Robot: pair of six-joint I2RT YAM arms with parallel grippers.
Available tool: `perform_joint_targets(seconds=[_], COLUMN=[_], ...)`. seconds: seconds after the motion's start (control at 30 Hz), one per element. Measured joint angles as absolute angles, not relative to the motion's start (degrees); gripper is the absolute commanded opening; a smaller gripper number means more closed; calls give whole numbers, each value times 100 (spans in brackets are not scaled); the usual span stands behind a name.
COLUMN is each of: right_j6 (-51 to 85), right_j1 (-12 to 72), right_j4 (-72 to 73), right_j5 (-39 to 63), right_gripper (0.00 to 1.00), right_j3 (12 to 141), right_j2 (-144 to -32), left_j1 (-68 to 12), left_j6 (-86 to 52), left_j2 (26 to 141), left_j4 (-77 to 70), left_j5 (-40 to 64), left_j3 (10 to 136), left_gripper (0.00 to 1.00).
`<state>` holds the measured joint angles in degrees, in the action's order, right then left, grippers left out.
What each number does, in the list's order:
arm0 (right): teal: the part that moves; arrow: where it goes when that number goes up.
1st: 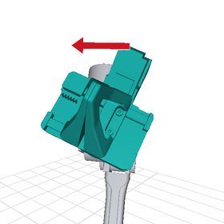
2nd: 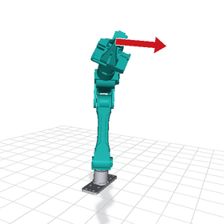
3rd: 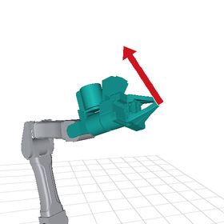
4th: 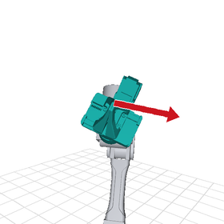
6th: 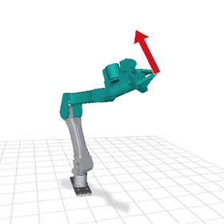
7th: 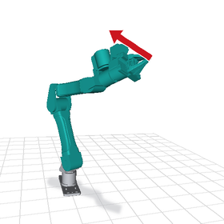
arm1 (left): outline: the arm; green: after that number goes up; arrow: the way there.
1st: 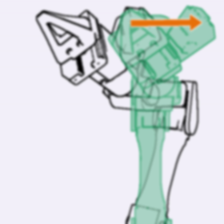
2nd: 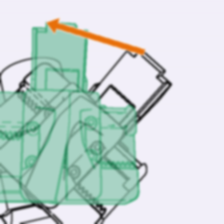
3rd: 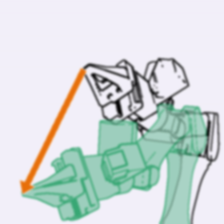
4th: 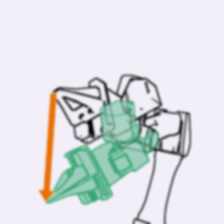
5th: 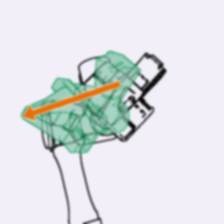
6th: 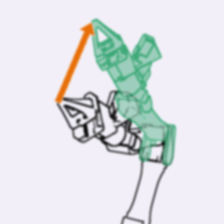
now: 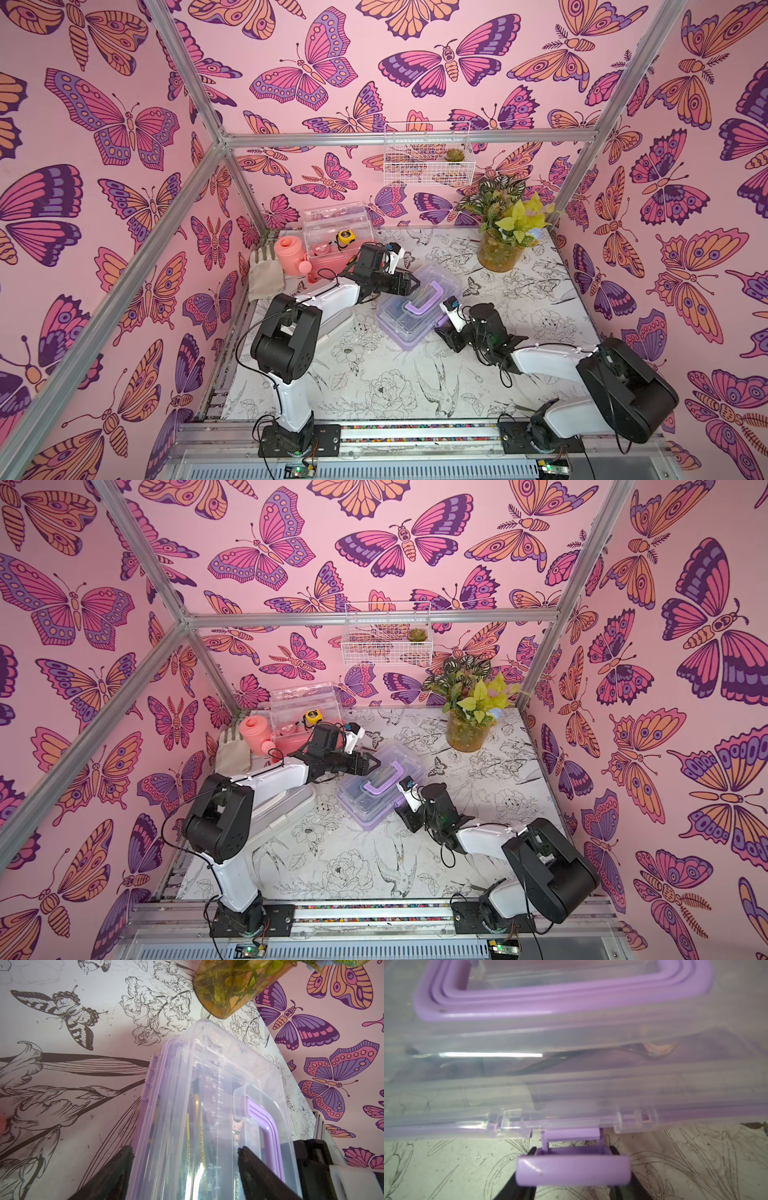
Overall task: Close toolboxes
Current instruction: Fasten the toolbox latch on the toolbox.
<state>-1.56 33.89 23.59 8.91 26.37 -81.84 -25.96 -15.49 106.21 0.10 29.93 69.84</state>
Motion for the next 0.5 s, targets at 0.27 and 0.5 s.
perform_joint_targets(seconds=[0.27, 0.5], right_j6=[-193, -196], right_j1=[3389, 3391], right_j4=[1387, 670], right_j5=[888, 880], right_gripper=[30, 30], right_j3=[3124, 3489], right_j2=[-8184, -8184], left_j1=[-2628, -2628], left_j6=[-1522, -1498], left_j2=[10586, 10565], left_j4=[19, 32], left_j5=[2851, 2757], left_j3=[6984, 6984], left_gripper=[81, 81])
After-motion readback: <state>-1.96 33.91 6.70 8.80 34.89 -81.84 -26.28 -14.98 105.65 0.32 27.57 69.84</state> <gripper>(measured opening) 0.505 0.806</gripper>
